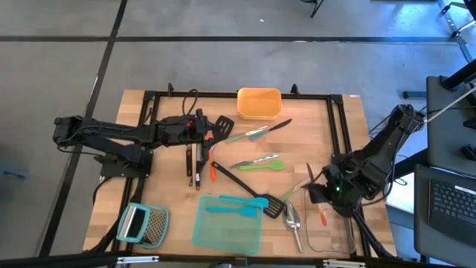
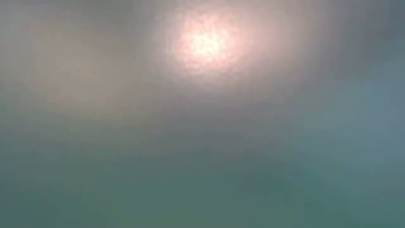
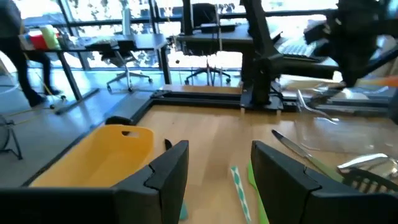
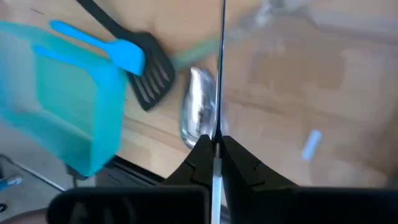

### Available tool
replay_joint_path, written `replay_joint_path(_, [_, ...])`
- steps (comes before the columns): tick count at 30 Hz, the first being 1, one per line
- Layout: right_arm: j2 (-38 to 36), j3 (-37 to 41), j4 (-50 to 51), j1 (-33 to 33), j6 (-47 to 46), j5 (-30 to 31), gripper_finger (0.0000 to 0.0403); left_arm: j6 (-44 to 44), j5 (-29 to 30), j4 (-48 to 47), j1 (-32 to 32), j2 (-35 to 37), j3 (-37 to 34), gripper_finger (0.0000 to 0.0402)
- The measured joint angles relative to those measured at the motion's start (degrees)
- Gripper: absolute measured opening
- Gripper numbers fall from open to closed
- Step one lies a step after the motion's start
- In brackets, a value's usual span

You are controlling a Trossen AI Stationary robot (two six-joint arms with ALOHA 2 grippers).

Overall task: Pick & Place Kitchen Items
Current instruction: Put the orange table knife into the transparent bin

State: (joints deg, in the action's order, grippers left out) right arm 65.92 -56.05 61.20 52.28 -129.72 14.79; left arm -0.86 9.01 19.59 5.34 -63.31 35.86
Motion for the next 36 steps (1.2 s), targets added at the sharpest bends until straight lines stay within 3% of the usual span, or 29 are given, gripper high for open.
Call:
replay_joint_path(8, [5.1,-0.2,-2.5,5.7,-8.3,-0.6,0.0013,-0.7,-1.6,0.8,2.5,0.0,0.0,0.0169])
replay_joint_path(16, [11.8,-7.6,1.5,9.1,-11.8,-2.4,0.0013,-1.4,-1.6,2.8,2.7,0.0,0.0,0.0169])
replay_joint_path(26, [19.6,-11.5,3.3,10.1,-13.0,-6.6,0.0013,-1.4,-1.6,2.8,2.6,0.0,0.0,0.0169])
replay_joint_path(36, [20.3,-11.2,5.1,9.9,-12.8,-8.6,0.0013,-1.5,-1.6,2.9,2.6,0.0,0.0,0.0169])
